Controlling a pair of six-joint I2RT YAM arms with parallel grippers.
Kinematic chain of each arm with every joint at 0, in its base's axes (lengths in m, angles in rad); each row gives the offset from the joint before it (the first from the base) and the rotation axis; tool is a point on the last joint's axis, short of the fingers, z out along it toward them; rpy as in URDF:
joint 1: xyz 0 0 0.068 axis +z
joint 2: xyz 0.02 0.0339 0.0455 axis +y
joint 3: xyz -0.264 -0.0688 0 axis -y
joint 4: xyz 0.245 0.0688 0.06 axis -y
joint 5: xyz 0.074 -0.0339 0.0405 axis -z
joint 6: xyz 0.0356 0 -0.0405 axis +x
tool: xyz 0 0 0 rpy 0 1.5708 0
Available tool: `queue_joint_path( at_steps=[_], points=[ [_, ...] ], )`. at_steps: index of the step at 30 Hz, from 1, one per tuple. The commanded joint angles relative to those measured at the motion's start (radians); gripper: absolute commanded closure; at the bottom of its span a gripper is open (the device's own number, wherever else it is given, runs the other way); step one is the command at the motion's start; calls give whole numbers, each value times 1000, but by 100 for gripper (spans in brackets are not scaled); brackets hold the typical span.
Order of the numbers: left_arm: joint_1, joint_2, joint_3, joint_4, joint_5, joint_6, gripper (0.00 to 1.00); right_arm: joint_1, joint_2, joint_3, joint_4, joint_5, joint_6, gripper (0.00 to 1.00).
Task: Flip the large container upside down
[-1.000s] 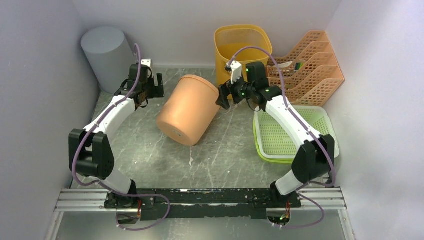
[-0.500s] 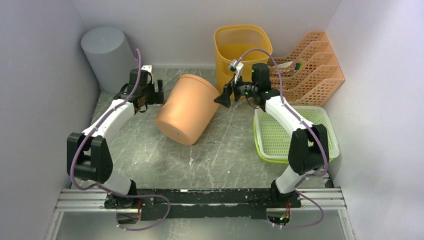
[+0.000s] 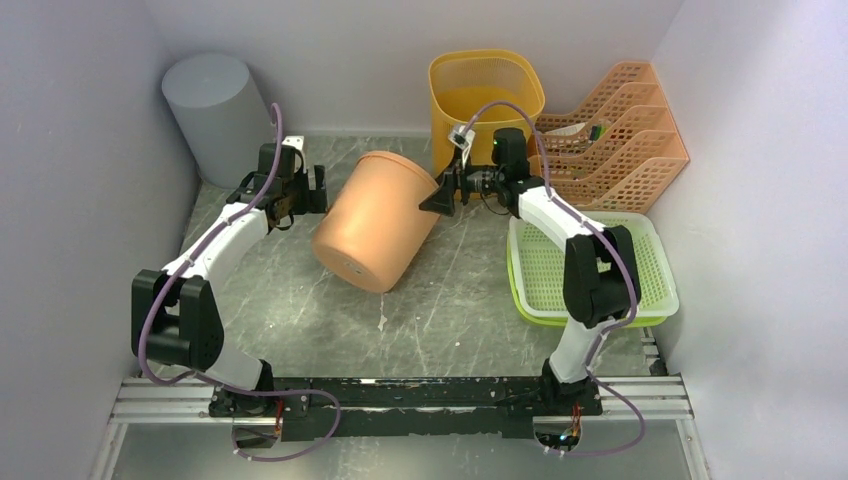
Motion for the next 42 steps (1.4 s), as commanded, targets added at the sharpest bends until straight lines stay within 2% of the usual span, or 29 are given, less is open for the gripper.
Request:
queue_joint_path(
  at_steps=[1, 7, 11, 14, 20, 24, 34, 38, 42],
  points=[
    [0, -16, -5, 5, 14, 12, 1, -1, -133, -69, -28, -60, -7, 12],
    [0, 45, 40, 30, 29, 21, 1, 38, -297, -229, -76, -88, 22, 12],
    [0, 106, 89, 56, 35, 28, 1, 94, -399, -276, -240, -50, -38, 12],
    [0, 148, 132, 71, 38, 27, 1, 113, -468, -330, -285, -17, -31, 12],
    [-2, 179, 195, 71, 64, 11, 1, 118, -538, -425, -247, 32, 56, 8],
    [-2, 153, 177, 71, 69, 11, 1, 125, -561, -494, -120, 78, 191, 7],
    [-2, 92, 124, 41, 43, 24, 1, 201, -540, -467, -76, 199, 363, 8],
    [-2, 96, 120, 40, 46, 23, 1, 282, -566, -496, 15, 207, 444, 9],
    [-2, 112, 125, 46, 55, 24, 1, 333, -604, -485, -5, 252, 453, 11]
  ],
)
